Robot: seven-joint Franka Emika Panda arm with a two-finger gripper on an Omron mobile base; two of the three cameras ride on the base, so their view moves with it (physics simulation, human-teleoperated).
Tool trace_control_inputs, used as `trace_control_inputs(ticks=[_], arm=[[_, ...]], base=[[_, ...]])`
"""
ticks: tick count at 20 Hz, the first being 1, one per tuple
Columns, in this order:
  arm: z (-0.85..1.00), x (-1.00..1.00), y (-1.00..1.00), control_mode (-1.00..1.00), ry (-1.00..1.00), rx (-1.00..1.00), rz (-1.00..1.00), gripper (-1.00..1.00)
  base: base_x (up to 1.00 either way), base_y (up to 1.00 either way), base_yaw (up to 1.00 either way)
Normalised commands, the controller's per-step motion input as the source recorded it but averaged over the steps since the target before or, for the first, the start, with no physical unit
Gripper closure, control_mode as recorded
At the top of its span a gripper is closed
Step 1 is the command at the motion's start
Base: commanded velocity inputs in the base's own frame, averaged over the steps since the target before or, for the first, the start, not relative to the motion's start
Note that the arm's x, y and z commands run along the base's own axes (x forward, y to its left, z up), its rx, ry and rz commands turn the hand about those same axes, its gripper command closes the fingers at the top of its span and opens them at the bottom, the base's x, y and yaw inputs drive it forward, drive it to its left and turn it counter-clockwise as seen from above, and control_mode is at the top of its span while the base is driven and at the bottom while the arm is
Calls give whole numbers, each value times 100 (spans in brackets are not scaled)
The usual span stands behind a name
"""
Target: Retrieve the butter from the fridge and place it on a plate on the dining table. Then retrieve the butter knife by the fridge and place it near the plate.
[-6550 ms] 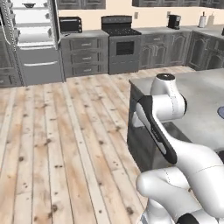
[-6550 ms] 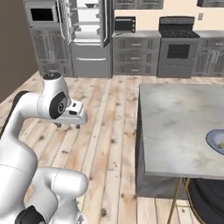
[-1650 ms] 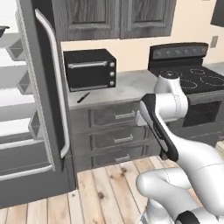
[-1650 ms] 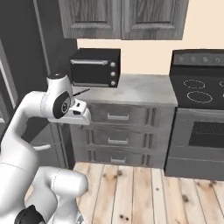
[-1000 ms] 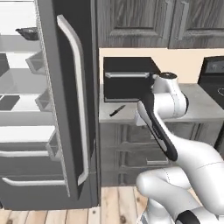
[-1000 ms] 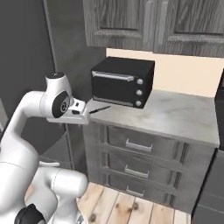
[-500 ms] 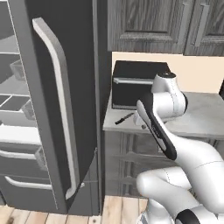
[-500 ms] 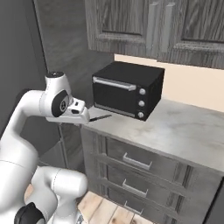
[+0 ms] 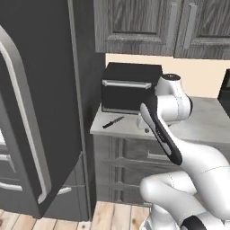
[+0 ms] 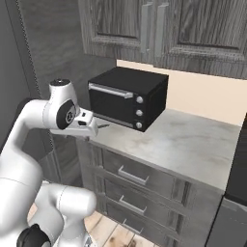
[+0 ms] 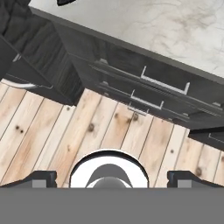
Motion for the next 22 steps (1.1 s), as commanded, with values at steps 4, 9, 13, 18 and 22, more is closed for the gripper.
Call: trace_control_inputs(ticks=[4, 9, 13, 18, 22], arm=[[0, 0, 0, 100, 0, 0, 0, -100], [0, 0, 0, 100, 0, 0, 0, -100], [0, 0, 0, 100, 0, 0, 0, -100], [0, 0, 0, 100, 0, 0, 0, -100], [0, 0, 0, 100, 0, 0, 0, -100]], base=[[37, 15, -3], [49, 15, -2], [59, 14, 0], [65, 19, 0], [46, 26, -1]])
